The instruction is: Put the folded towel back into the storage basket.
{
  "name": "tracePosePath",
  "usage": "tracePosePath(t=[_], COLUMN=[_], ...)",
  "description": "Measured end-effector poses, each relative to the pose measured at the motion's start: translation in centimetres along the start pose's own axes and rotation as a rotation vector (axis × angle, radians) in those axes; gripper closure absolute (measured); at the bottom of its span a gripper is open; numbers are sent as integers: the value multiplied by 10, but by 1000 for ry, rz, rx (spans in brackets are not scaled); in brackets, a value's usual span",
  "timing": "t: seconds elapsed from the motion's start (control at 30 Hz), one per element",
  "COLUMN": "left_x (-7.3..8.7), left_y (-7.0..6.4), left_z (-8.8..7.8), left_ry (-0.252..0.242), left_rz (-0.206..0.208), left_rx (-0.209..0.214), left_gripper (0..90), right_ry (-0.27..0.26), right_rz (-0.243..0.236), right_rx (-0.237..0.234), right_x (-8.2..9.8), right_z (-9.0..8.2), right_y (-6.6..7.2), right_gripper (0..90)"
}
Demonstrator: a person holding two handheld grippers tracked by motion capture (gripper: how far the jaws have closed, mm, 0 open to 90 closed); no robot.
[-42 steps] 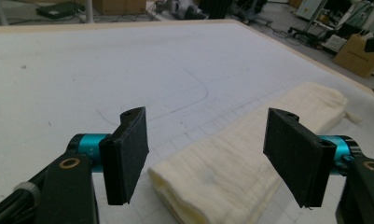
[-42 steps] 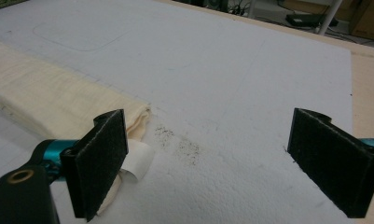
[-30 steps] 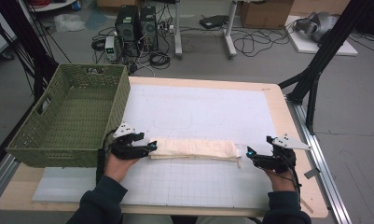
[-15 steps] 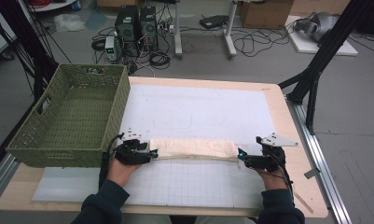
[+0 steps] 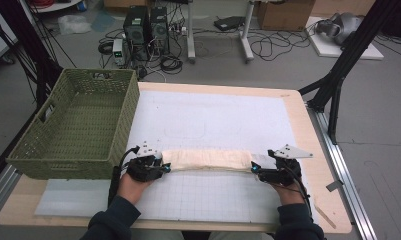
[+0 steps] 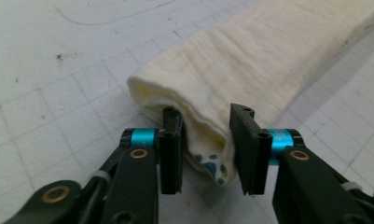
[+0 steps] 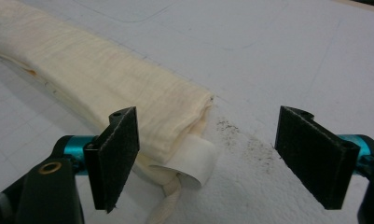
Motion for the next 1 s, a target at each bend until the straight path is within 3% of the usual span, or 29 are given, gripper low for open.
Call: tracePosePath(t=[0.17,0.27,0.37,0.53,0.7,1.0], left_x=[1,1,1,2,2,2], left_y=[-2,-2,-2,-2,-2,-2], left_z=[0,0,0,0,0,0], left_ry=[-3,-7,-8,-11,-19,-18], left_rz=[3,-2,-1,14,33,29], left_rx=[12,19,18,19,23,29], left_gripper=[780,788,788,788,783,777], right_ry=[26,40,74,135,125,111], right_rz=[-9,-21,-26,-18,-5,-9], right_rx=[-36,-40,-15,-32,-59,-91], right_x=[1,1,3,10,14,14], right_z=[11,17,21,26,25,24], right_y=[10,15,16,16,18,22], right_gripper=[273,320,368,460,548,706])
Point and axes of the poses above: each handheld gripper's, and its own axes: z roughly forward along the jaws, x roughly out of its underside, y roughly to its left, the point moved 4 cm from there along z, roughly forward along the jaws, and after that the axes turned 9 degrees about -z, right-handed, at the moved point
